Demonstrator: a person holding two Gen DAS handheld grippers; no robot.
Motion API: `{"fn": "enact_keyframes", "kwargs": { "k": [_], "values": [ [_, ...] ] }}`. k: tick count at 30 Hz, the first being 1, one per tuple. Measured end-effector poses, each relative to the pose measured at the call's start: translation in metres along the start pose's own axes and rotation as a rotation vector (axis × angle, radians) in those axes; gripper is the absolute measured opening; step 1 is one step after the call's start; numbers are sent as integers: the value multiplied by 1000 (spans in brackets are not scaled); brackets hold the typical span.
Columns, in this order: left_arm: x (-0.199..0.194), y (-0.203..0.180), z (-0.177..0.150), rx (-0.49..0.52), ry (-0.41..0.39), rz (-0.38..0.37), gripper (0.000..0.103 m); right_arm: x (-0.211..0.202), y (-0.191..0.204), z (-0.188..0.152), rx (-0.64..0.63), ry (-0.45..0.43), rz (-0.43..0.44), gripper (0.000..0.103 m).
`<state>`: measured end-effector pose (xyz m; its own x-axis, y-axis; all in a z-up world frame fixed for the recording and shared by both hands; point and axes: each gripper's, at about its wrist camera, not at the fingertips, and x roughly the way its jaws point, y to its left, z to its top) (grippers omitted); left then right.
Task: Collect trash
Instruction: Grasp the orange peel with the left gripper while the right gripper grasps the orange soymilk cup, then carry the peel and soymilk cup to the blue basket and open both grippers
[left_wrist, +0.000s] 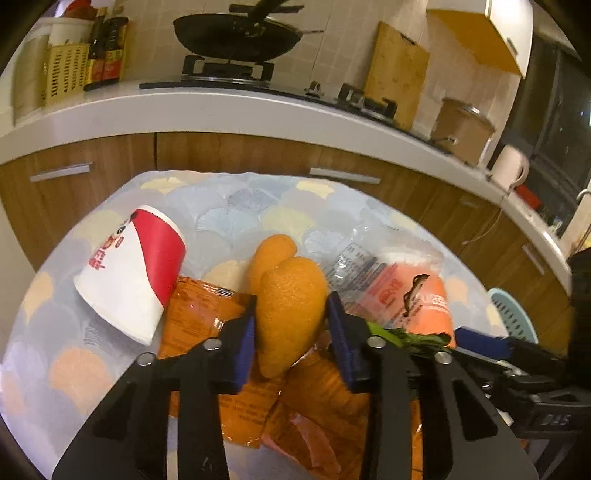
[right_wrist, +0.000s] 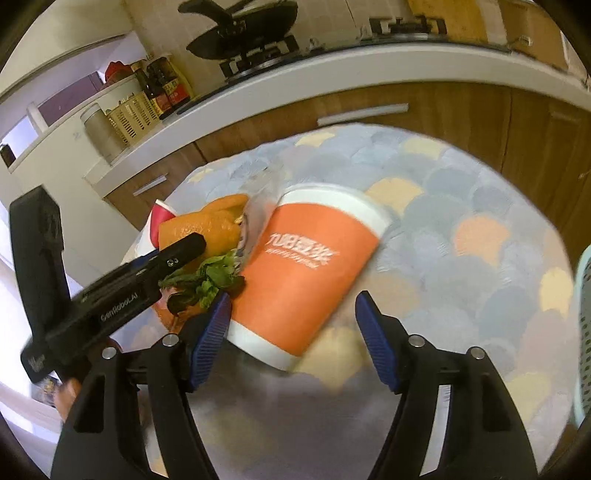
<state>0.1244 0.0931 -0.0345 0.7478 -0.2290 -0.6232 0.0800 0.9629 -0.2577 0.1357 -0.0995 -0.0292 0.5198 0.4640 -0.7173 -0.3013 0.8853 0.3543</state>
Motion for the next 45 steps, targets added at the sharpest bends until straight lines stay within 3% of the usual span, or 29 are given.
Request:
{"fn": "enact_keyframes", "kwargs": {
  "k": [6,9,16,30,35,39,45],
  "values": [
    [-5,4,-1,-33,-27,-48,27,20,12,0,7,22,-16,69],
    [-7,3,-2,-27,-36,-57,26,17,12,-1,-2,5,-25,62],
    [-24,-4,-1,-26,-87,-114,17,-26,-7,-4,-24,-88,-73,52],
    [-70,-54,2,40,-145,-217,15,-98,-37,-17,-63,-199,-118,49],
    [-86,-67,2,54,-159,-269,15,-99,-39,-31,-131,-183,-135,49],
    [-91,-73,-17,52,-151,-270,15,-94,-52,-46,-143,-152,-97,49],
    [-83,-72,-48,27,-96,-266,15,-80,-65,-60,-129,-86,-111,53]
  ]
}}
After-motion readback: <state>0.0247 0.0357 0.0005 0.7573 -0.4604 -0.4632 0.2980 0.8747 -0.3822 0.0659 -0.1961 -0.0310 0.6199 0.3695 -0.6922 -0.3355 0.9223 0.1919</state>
